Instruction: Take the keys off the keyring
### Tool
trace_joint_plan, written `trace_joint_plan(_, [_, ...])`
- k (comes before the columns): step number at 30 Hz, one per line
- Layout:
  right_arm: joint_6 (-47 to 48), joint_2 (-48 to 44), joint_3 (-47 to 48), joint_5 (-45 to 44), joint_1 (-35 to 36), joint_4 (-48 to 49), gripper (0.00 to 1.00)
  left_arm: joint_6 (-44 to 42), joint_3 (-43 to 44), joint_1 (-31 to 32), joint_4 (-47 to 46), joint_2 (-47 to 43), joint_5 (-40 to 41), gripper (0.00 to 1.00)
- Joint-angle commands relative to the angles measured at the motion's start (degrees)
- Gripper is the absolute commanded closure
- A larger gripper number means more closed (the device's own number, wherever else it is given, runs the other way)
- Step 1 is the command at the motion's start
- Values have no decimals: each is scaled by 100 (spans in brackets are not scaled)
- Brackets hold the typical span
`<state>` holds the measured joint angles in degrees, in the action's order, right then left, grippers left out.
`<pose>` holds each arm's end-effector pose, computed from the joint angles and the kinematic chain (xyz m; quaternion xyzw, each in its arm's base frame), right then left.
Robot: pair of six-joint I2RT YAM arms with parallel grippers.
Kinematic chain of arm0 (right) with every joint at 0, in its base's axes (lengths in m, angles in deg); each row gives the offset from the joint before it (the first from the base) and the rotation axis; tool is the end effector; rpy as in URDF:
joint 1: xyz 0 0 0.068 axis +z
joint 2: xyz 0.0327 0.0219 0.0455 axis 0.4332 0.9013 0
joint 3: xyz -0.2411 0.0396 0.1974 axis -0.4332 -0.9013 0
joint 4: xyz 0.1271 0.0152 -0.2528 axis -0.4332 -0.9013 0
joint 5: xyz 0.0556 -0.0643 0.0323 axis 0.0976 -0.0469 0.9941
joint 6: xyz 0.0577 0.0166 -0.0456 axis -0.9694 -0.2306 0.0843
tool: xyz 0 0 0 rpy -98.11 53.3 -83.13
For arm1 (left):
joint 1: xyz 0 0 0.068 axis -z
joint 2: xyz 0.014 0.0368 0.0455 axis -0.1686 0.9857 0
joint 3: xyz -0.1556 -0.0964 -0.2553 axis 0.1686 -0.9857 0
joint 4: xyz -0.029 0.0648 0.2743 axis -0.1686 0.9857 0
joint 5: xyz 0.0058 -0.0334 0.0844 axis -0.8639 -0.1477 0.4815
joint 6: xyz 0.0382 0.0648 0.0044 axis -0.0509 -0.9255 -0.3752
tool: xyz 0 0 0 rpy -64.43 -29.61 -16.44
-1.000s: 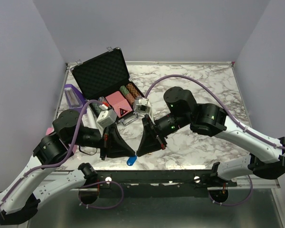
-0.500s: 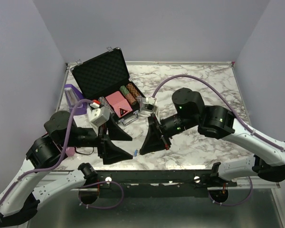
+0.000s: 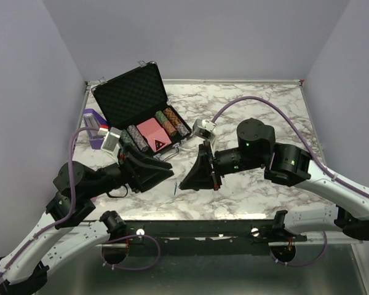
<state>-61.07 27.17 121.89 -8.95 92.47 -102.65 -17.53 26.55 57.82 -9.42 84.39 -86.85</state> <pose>0.0771 0.2605 0.4931 -0.4443 0.6391 0.5579 0.2879 0.0500 -0.0918 0.4478 0.1618 0.6093 -0.6432 0.4347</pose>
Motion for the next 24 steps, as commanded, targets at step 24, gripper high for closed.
trace_joint_plan(24, [-89, -187, 21, -506, 52, 750, 99, 324, 55, 215, -560, 225, -171, 72])
